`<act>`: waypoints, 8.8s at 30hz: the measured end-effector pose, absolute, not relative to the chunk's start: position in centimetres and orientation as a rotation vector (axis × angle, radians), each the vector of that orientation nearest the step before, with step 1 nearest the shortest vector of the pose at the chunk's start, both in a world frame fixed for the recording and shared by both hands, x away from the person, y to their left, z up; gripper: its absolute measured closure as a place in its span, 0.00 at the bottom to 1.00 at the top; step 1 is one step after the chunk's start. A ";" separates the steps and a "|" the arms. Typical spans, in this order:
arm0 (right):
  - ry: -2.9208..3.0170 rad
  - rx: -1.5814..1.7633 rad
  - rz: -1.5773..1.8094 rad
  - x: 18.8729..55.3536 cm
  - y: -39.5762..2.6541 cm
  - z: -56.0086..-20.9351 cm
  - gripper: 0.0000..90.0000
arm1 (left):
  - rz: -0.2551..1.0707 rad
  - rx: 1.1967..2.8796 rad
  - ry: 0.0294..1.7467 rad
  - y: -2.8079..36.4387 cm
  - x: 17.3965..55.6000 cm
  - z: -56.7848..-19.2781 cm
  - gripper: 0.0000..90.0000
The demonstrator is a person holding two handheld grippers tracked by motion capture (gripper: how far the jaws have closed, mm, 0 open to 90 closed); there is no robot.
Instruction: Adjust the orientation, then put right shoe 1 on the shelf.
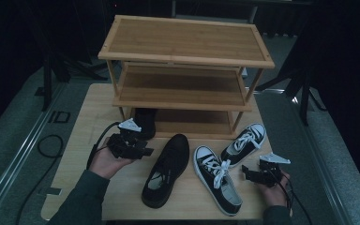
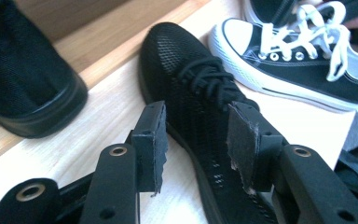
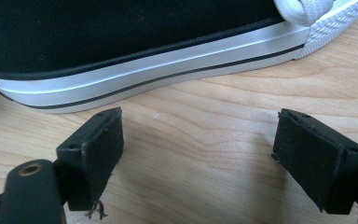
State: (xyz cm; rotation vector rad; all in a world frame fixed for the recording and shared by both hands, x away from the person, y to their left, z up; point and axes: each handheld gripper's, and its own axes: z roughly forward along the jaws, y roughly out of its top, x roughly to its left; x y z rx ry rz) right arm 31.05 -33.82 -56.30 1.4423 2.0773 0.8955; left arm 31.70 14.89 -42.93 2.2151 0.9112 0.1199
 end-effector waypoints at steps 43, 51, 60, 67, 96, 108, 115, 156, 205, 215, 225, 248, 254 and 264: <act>2.077 1.445 0.895 31.1 -33.7 -56.3 0.18 | 0.174 2.489 0.974 9.3 31.7 -46.1 0.74; 2.077 1.445 0.895 31.1 -33.7 -56.3 0.18 | 0.154 2.519 0.980 8.6 32.4 -46.9 0.81; 2.076 1.445 0.895 31.1 -33.7 -56.3 0.18 | 0.079 2.476 1.014 8.9 32.7 -47.1 0.94; 2.077 1.445 0.895 31.1 -33.7 -56.3 0.18 | 0.040 2.393 1.056 9.7 32.9 -47.0 0.94; 2.078 1.442 0.896 31.1 -33.7 -56.3 0.18 | 0.119 2.288 1.125 10.7 34.1 -45.4 0.95; 2.078 1.443 0.896 31.1 -33.7 -56.3 0.18 | 0.149 2.230 1.159 10.2 35.3 -45.4 0.95; 2.077 1.443 0.896 31.1 -33.7 -56.3 0.18 | 0.178 2.213 1.178 9.9 35.7 -45.5 0.95; 2.077 1.443 0.896 31.1 -33.7 -56.3 0.18 | 0.434 2.066 1.330 9.8 39.3 -47.0 0.94; 2.078 1.443 0.897 31.1 -33.7 -56.3 0.18 | 0.529 1.942 1.251 10.7 38.4 -45.6 0.70; 2.078 1.443 0.897 31.1 -33.7 -56.3 0.18 | 0.513 1.965 1.132 12.0 34.2 -44.0 0.82; 2.077 1.444 0.897 31.1 -33.7 -56.3 0.18 | 0.479 2.025 1.104 12.1 31.5 -44.6 0.99; 2.078 1.442 0.897 31.1 -33.7 -56.3 0.18 | 0.446 2.212 1.130 10.8 30.2 -49.9 0.99; 2.078 1.443 0.897 31.1 -33.7 -56.3 0.18 | 0.476 2.214 1.120 10.3 30.7 -49.8 1.00; 2.078 1.443 0.897 31.1 -33.7 -56.3 0.18 | 0.532 2.197 1.114 8.6 32.5 -49.0 1.00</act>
